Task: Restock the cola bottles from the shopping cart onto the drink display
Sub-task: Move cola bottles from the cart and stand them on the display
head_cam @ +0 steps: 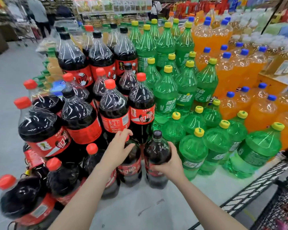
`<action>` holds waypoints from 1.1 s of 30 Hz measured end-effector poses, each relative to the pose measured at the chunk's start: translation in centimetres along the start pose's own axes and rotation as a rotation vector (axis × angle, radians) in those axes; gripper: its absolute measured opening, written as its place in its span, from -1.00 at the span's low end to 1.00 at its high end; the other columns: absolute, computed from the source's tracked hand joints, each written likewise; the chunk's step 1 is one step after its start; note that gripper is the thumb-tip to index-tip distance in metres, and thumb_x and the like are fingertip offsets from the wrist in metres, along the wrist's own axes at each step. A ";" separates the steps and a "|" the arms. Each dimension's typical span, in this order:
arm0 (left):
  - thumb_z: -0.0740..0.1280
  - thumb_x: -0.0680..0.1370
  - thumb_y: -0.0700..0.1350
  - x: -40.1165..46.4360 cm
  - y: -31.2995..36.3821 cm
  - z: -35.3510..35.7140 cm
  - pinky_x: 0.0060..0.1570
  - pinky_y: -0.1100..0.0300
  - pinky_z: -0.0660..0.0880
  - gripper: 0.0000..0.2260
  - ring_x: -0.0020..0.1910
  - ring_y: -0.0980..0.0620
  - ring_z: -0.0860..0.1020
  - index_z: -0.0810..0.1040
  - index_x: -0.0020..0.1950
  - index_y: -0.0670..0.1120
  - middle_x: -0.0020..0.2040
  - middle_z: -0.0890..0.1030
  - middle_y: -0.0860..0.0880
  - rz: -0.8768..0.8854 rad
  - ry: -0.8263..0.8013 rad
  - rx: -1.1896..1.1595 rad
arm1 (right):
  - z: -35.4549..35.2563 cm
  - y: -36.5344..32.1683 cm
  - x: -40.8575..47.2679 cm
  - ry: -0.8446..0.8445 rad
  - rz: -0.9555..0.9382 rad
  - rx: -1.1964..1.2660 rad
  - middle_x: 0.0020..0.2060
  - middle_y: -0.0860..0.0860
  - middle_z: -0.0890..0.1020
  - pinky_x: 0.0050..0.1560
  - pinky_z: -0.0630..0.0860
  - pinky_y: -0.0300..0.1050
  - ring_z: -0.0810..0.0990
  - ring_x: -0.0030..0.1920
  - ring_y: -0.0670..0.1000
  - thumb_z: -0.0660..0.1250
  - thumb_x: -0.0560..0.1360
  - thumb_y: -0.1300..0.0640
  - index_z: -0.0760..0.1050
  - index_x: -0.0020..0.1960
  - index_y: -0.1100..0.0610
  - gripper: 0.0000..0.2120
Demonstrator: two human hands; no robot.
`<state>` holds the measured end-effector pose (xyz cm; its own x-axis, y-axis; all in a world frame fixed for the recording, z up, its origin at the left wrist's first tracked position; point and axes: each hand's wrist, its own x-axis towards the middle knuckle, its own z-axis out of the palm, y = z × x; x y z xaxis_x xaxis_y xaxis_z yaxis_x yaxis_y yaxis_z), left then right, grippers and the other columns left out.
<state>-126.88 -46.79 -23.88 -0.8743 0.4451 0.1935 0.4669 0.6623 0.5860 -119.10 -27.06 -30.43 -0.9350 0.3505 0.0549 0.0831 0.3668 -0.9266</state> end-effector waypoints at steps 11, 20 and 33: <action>0.37 0.51 -0.12 0.1 -1.2 0.2 0.02 0.07 0.43 -0.75 -0.02 0.03 0.45 0.35 0.10 0.02 0.01 0.38 0.06 0.046 0.025 -0.012 | 3.2 -0.5 2.4 0.121 -0.042 0.064 0.08 -0.08 0.51 0.12 0.43 -0.17 0.50 0.11 -0.07 0.53 -0.05 -0.14 0.33 0.24 -0.07 -0.12; 0.36 0.52 -0.11 0.0 -1.0 0.2 -0.02 0.09 0.44 -0.74 -0.06 0.07 0.44 0.35 0.13 0.02 0.01 0.38 0.07 0.043 0.034 0.000 | 3.1 -0.2 2.4 0.043 0.008 -0.016 0.19 0.01 0.38 0.16 0.22 -0.28 0.32 0.19 -0.12 0.50 -0.02 -0.19 0.19 0.42 0.02 0.08; 0.35 0.50 0.04 1.0 2.4 -3.5 0.14 0.07 0.41 -0.60 0.24 -0.05 0.43 0.42 0.30 -0.03 0.24 0.46 -0.02 0.192 0.115 0.255 | -3.5 -7.4 3.1 -0.327 0.252 -0.530 0.45 0.14 0.27 0.35 0.29 -0.09 0.30 0.42 0.11 0.50 0.36 -0.02 -0.05 0.54 0.13 -0.02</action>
<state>-127.10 -46.84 -19.54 -0.7699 0.5151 0.3768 0.6297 0.7092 0.3172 -121.42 -25.64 -22.05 -0.9143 0.2325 -0.3317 0.3925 0.7110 -0.5834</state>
